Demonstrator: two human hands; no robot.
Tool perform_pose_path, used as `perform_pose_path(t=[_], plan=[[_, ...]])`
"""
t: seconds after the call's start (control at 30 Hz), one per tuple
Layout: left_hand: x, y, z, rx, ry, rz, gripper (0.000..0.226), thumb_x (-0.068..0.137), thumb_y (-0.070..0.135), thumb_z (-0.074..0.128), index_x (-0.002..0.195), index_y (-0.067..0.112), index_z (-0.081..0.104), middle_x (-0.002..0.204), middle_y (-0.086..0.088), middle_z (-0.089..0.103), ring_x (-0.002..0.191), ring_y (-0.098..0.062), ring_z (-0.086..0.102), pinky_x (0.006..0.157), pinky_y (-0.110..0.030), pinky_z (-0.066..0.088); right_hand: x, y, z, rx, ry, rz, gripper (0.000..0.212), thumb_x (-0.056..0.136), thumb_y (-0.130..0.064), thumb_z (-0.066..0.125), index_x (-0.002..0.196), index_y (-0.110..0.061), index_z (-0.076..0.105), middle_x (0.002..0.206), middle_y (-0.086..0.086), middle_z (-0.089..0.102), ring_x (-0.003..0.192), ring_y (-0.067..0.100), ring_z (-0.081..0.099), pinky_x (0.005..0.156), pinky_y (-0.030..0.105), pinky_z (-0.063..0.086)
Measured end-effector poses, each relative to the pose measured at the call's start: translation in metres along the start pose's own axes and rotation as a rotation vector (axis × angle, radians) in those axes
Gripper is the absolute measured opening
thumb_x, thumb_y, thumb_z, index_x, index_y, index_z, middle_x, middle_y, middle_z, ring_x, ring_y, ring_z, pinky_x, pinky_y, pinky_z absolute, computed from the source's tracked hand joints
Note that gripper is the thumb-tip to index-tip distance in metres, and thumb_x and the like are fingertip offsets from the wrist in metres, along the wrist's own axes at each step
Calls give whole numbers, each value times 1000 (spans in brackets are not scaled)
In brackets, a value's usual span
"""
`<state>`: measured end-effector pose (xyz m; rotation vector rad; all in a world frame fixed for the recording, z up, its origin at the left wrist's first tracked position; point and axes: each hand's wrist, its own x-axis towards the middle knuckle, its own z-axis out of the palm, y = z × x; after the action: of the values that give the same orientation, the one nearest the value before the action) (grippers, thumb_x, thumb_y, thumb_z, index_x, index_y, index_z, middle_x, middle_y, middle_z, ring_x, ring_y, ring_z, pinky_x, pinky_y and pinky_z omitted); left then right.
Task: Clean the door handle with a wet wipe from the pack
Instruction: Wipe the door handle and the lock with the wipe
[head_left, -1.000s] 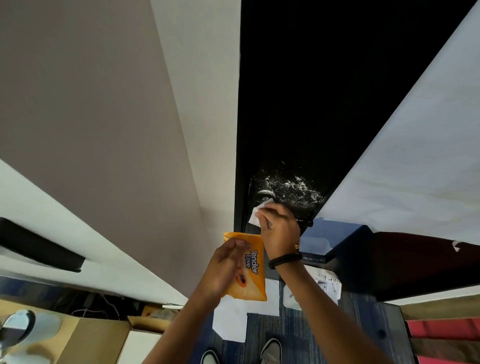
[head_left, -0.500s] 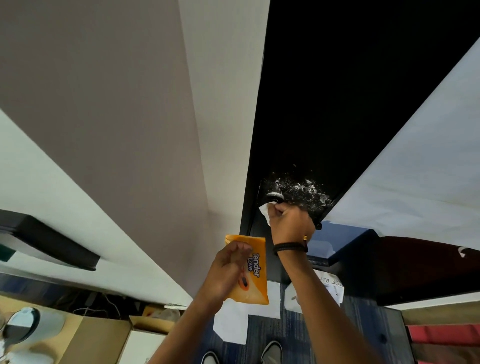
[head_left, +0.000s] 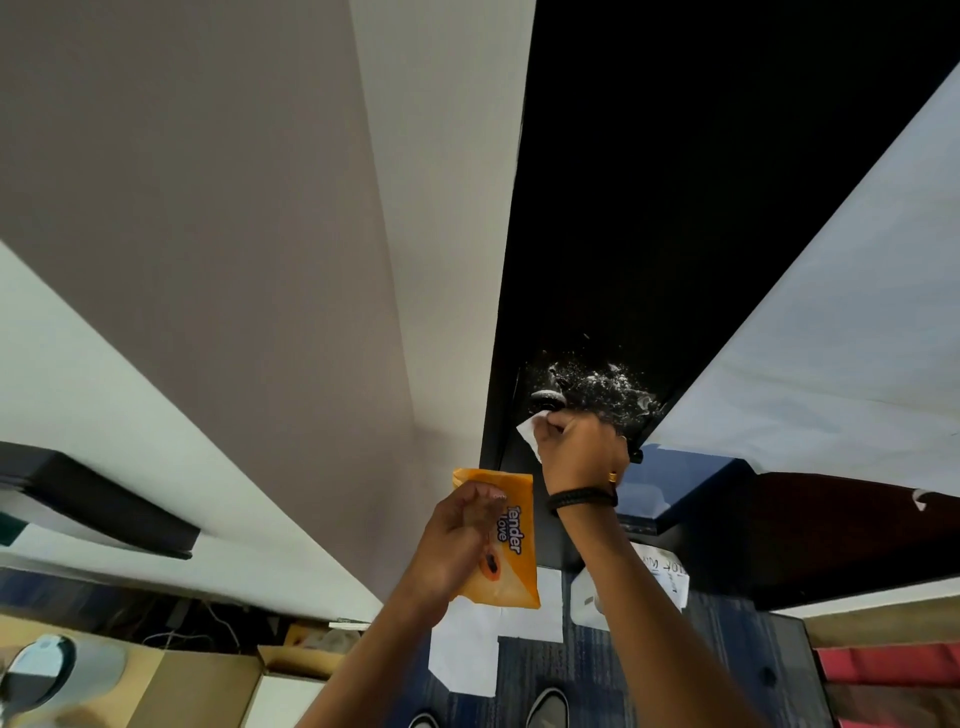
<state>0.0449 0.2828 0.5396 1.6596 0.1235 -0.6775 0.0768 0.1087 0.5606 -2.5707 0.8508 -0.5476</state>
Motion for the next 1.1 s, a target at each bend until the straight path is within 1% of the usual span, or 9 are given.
perform_pose_path(t=[0.13, 0.27, 0.37, 0.5, 0.6, 0.67, 0.8, 0.93, 1.1], plan=[[1, -1, 0, 5, -10, -2, 20, 103, 46, 58, 117, 36, 68, 120, 2, 77, 102, -22, 78, 91, -45, 65, -7, 4, -4, -28, -69, -5, 18, 88, -45, 74, 87, -29, 82, 72, -4, 76, 68, 20, 70, 63, 27, 54], [3, 3, 2, 22, -11, -8, 29, 101, 51, 60, 126, 37, 66, 122, 3, 77, 102, -22, 78, 94, -49, 64, 12, 0, -2, 0, -127, 90, 18, 86, -43, 76, 75, -29, 79, 64, -8, 70, 57, 13, 61, 46, 16, 34], [4, 6, 4, 30, -13, -2, 25, 102, 48, 60, 124, 38, 65, 122, 3, 76, 102, -22, 77, 93, -46, 65, 19, -4, -1, 58, -82, 114, 22, 85, -45, 78, 74, -26, 80, 63, -6, 70, 56, 16, 60, 47, 15, 26], [3, 7, 5, 19, -27, 11, 18, 103, 44, 60, 119, 40, 65, 124, 4, 74, 104, -22, 76, 87, -40, 66, 22, -2, 2, 80, -4, 114, 28, 83, -53, 78, 80, -26, 82, 68, -1, 74, 67, 23, 69, 53, 21, 33], [-1, 7, 1, 8, -19, 16, 6, 104, 37, 60, 107, 40, 64, 115, 10, 73, 98, -16, 75, 68, -23, 61, 18, 10, 14, -25, 24, 168, 59, 80, -82, 59, 74, -26, 80, 64, -1, 71, 71, 22, 66, 79, 35, 47], [-2, 2, -2, 9, -5, 8, 7, 105, 34, 60, 107, 39, 65, 114, 8, 74, 97, -17, 76, 71, -26, 62, 13, 18, 22, -91, 47, 181, 75, 77, -92, 44, 70, -26, 78, 67, 0, 71, 83, 25, 67, 90, 41, 45], [-2, -5, -1, 19, 10, -11, 12, 104, 37, 60, 115, 37, 66, 122, 4, 74, 103, -21, 76, 86, -38, 65, 11, 12, 25, -93, -27, 132, 72, 89, -79, 41, 70, -20, 77, 69, 3, 71, 81, 28, 68, 91, 41, 46], [-6, -5, 3, 17, 1, -25, 9, 106, 32, 59, 108, 39, 65, 113, 13, 71, 95, -15, 74, 66, -20, 59, 21, 8, 18, 51, -108, 153, 60, 94, -65, 54, 60, -19, 69, 50, -5, 54, 58, 23, 59, 84, 43, 56], [-7, -5, 6, -20, -8, -61, 11, 104, 35, 61, 112, 39, 67, 119, 6, 74, 95, -19, 77, 64, -22, 62, 22, 16, 25, 63, -90, 174, 67, 88, -77, 40, 69, -23, 75, 62, -1, 67, 73, 28, 69, 85, 44, 56]])
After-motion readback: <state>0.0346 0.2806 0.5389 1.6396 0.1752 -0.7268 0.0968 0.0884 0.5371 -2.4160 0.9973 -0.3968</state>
